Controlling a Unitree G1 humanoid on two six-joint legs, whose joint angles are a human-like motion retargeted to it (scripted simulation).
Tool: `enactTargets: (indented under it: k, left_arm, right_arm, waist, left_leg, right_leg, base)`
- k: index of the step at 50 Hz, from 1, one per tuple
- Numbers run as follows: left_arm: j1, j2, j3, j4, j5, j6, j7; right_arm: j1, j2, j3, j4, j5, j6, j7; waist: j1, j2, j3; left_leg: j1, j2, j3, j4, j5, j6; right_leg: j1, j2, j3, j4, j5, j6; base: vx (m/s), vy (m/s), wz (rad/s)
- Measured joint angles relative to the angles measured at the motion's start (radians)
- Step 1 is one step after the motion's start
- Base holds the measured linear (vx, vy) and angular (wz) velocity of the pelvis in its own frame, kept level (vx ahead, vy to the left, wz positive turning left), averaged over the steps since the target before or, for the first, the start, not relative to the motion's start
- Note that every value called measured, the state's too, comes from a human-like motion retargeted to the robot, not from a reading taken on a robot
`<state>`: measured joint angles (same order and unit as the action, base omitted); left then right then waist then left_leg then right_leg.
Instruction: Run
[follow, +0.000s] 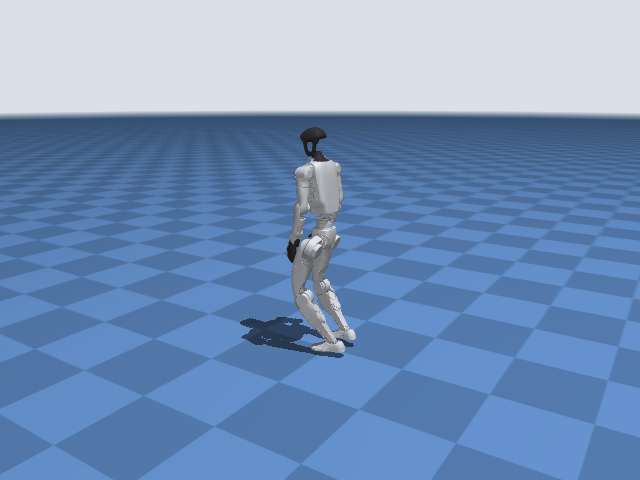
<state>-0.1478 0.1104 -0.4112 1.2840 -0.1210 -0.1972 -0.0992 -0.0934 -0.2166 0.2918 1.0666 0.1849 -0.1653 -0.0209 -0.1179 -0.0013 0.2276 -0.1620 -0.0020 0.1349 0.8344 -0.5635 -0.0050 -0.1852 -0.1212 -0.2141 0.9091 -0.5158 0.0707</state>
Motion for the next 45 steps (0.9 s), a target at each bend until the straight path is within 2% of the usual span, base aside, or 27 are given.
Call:
enactTargets:
  k: [2, 5, 7, 10, 13, 15, 18, 20, 22, 27, 30, 32, 35, 37, 40, 42, 43, 45]
  left_arm:
    - [-0.05, -0.002, 0.023, 0.024, -0.005, -0.01, 0.018]
    - [-0.044, -0.003, 0.028, 0.004, 0.002, -0.01, 0.026]
    - [-0.037, -0.001, 0.021, -0.018, 0.015, -0.009, 0.023]
    - [-0.02, 0.008, 0.003, -0.045, 0.039, -0.006, 0.02]
    - [-0.005, 0.017, -0.005, -0.07, 0.058, 0.002, 0.016]
    - [0.003, 0.023, -0.002, -0.077, 0.066, 0.01, 0.019]
    - [-0.013, 0.026, 0.024, -0.057, 0.072, 0.029, 0.038]
    - [-0.028, 0.013, 0.059, -0.018, 0.07, 0.045, 0.035]
    - [-0.036, 0.002, 0.089, 0.03, 0.052, 0.054, 0.001]
    - [0.029, -0.01, 0.09, 0.071, -0.001, 0.068, -0.14]
    - [0.039, -0.006, 0.061, 0.061, 0.002, 0.067, -0.198]
    - [0.031, 0.004, 0.031, 0.043, 0.012, 0.06, -0.204]
    - [0.013, 0.02, -0.014, 0.015, 0.036, 0.044, -0.191]
    - [-0.004, 0.029, -0.034, 0.001, 0.047, 0.04, -0.182]
    - [-0.056, 0.047, -0.045, 0.002, 0.056, 0.044, -0.152]
    - [-0.096, 0.051, -0.029, 0.028, 0.058, 0.052, -0.131]
    - [-0.111, 0.049, -0.008, 0.042, 0.052, 0.054, -0.128]
    - [-0.101, 0.036, 0.028, 0.055, 0.039, 0.057, -0.134]
  right_arm:
    - [-0.053, 0.006, -0.027, 0.03, 0.016, -0.001, -0.02]
    - [-0.064, 0.003, -0.029, 0.04, 0.048, 0.005, -0.026]
    - [-0.074, -0.002, -0.02, 0.047, 0.058, 0.006, -0.028]
    - [-0.084, -0.008, 0.001, 0.059, 0.053, 0.004, -0.029]
    - [-0.097, -0.014, 0.016, 0.062, 0.032, 0.001, -0.029]
    - [-0.112, -0.022, 0.021, 0.06, 0.004, 0.0, -0.032]
    - [-0.161, -0.036, 0.006, 0.064, -0.06, 0.014, -0.035]
    - [-0.178, -0.036, -0.023, 0.077, -0.075, 0.031, -0.024]
    - [-0.165, -0.028, -0.053, 0.099, -0.061, 0.049, 0.016]
    - [-0.051, -0.005, -0.054, 0.128, -0.007, 0.073, 0.126]
    - [-0.015, -0.004, -0.034, 0.135, 0.006, 0.078, 0.159]
    - [-0.004, -0.009, -0.02, 0.141, 0.012, 0.074, 0.171]
    - [0.0, -0.014, 0.001, 0.139, 0.02, 0.065, 0.186]
    - [-0.006, -0.015, 0.015, 0.131, 0.017, 0.058, 0.198]
    - [-0.045, -0.021, 0.018, 0.109, 0.01, 0.053, 0.222]
    - [-0.082, -0.027, -0.007, 0.089, 0.011, 0.059, 0.237]
    - [-0.099, -0.031, -0.027, 0.081, 0.021, 0.07, 0.248]
    - [-0.1, -0.038, -0.049, 0.062, 0.037, 0.085, 0.254]
  waist:
    - [0.011, 0.01, -0.008]
    - [0.023, 0.012, -0.034]
    - [0.033, 0.015, -0.044]
    - [0.054, 0.022, -0.041]
    - [0.079, 0.034, -0.037]
    - [0.096, 0.041, -0.026]
    - [0.12, 0.048, 0.027]
    - [0.13, 0.049, 0.056]
    - [0.136, 0.045, 0.057]
    - [0.125, 0.033, -0.014]
    - [0.103, 0.015, -0.049]
    - [0.08, -0.006, -0.067]
    - [0.051, -0.032, -0.081]
    - [0.045, -0.051, -0.075]
    - [0.044, -0.085, -0.042]
    - [0.043, -0.101, -0.017]
    - [0.045, -0.101, -0.012]
    - [0.045, -0.089, -0.018]
  left_leg:
    - [-0.006, 0.009, -0.017, -0.05, 0.112, -0.037]
    - [-0.03, 0.014, -0.021, -0.091, 0.364, -0.115]
    - [-0.068, 0.012, -0.025, -0.058, 0.429, -0.142]
    - [-0.112, 0.012, -0.033, 0.046, 0.399, -0.132]
    - [-0.137, 0.034, -0.041, 0.193, 0.308, -0.087]
    - [-0.147, 0.054, -0.051, 0.328, 0.21, -0.045]
    - [-0.168, 0.101, -0.055, 0.547, 0.054, 0.03]
    - [-0.181, 0.125, -0.048, 0.626, 0.026, 0.064]
    - [-0.182, 0.112, -0.05, 0.599, 0.073, 0.073]
    - [-0.162, 0.06, -0.013, 0.357, 0.219, 0.034]
    - [-0.168, 0.008, 0.027, 0.18, 0.273, -0.001]
    - [-0.167, -0.039, 0.056, 0.045, 0.29, -0.012]
    - [-0.177, -0.093, 0.075, -0.038, 0.273, -0.004]
    - [-0.196, -0.12, 0.074, 0.025, 0.179, 0.036]
    - [-0.231, -0.155, 0.061, 0.195, -0.018, 0.121]
    - [-0.245, -0.16, 0.063, 0.27, -0.101, 0.156]
    - [-0.242, -0.159, 0.056, 0.264, -0.094, 0.154]
    - [-0.202, -0.169, 0.019, 0.191, -0.001, 0.109]
  right_leg:
    - [0.001, 0.017, -0.014, -0.051, 0.09, 0.005]
    - [-0.022, 0.003, -0.039, -0.07, 0.286, 0.031]
    - [-0.058, -0.008, -0.052, -0.044, 0.314, 0.031]
    - [-0.094, -0.009, -0.059, 0.002, 0.29, 0.019]
    - [-0.1, 0.019, -0.048, 0.033, 0.221, -0.003]
    - [-0.097, 0.047, -0.025, 0.079, 0.106, -0.039]
    - [-0.094, 0.081, -0.001, 0.19, -0.135, -0.119]
    - [-0.087, 0.097, 0.011, 0.229, -0.2, -0.136]
    - [-0.055, 0.105, 0.024, 0.18, -0.133, -0.117]
    - [-0.008, 0.09, 0.046, 0.031, 0.265, 0.021]
    - [-0.039, 0.046, 0.042, 0.019, 0.379, 0.07]
    - [-0.062, 0.005, 0.034, 0.02, 0.379, 0.088]
    - [-0.087, -0.034, 0.029, 0.066, 0.302, 0.082]
    - [-0.096, -0.054, 0.035, 0.161, 0.199, 0.059]
    - [-0.123, -0.095, 0.046, 0.379, 0.076, 0.03]
    - [-0.158, -0.116, 0.054, 0.494, 0.088, 0.027]
    - [-0.175, -0.119, 0.057, 0.509, 0.119, 0.025]
    - [-0.177, -0.116, 0.051, 0.455, 0.184, 0.02]
  base:
    - [0.11, -0.09, -0.04]
    - [0.06, -0.08, -0.14]
    - [0.02, -0.06, -0.17]
    - [0.03, -0.06, -0.16]
    - [0.07, -0.06, -0.18]
    - [0.1, -0.05, -0.23]
    - [0.14, -0.05, -0.19]
    - [0.19, -0.03, -0.06]
    - [0.24, 0.0, -0.1]
    - [0.28, 0.04, -0.11]
    - [0.27, 0.05, 0.08]
    - [0.27, 0.04, 0.31]
    - [0.25, 0.03, 0.19]
    - [0.22, 0.02, -0.02]
    - [0.22, 0.01, -0.08]
    - [0.22, 0.01, 0.04]
    - [0.23, 0.01, 0.04]
    - [0.25, -0.02, 0.05]
